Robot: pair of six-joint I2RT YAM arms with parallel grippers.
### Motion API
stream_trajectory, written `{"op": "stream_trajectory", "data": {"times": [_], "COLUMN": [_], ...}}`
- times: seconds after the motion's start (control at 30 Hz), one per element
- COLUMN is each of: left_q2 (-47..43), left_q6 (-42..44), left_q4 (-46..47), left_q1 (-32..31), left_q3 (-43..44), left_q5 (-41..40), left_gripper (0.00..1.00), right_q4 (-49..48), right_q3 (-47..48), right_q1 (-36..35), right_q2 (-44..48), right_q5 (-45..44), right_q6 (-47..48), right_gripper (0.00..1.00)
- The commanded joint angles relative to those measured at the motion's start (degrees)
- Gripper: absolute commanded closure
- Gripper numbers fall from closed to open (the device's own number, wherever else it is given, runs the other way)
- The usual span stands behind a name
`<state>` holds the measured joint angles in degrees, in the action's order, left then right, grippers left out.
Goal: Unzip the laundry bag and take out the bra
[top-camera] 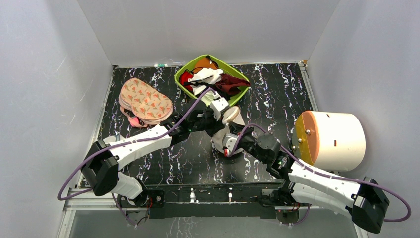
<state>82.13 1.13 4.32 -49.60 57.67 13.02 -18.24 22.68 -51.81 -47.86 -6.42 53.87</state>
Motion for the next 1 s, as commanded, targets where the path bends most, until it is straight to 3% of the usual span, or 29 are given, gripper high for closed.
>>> {"op": "stream_trajectory", "data": {"times": [0.0, 0.2, 0.37, 0.63, 0.9, 0.93, 0.97], "left_q2": [-0.87, -1.71, -2.26, -3.46, -5.66, -5.21, -4.77], "left_q6": [1.63, 6.02, 9.67, 13.75, 15.96, 16.02, 15.6], "left_q4": [1.44, 4.71, 7.36, 13.07, 14.69, 13.85, 12.96], "left_q1": [0.24, 0.28, 0.22, 0.26, 0.21, 0.23, 0.26], "left_q3": [1.44, -2.16, -5.07, -9.99, -12.05, -11.52, -10.9], "left_q5": [1.77, -0.96, -4.37, -4.96, -5.01, -5.17, -5.39], "left_gripper": [1.0, 1.0, 1.0, 1.0, 1.0, 0.98, 0.86], "right_q4": [-2.58, 1.62, 6.87, 16.32, 21.88, 22.0, 21.79], "right_q3": [0.9, 3.52, 5.42, 9.84, 14.65, 15.06, 15.15], "right_q1": [-0.37, -0.03, 4.72, 22.97, 30.39, 30.37, 30.38], "right_q2": [0.19, 0.62, 2.35, 1.35, -5.79, -5.6, -5.35], "right_q5": [-3.41, -7.1, -3.84, 16.74, 33.02, 35.35, 37.0], "right_q6": [-0.49, -7.7, -18.18, -30.91, -35.43, -35.07, -34.77], "right_gripper": [1.0, 1.0, 1.0, 1.0, 1.0, 1.0, 1.0]}}
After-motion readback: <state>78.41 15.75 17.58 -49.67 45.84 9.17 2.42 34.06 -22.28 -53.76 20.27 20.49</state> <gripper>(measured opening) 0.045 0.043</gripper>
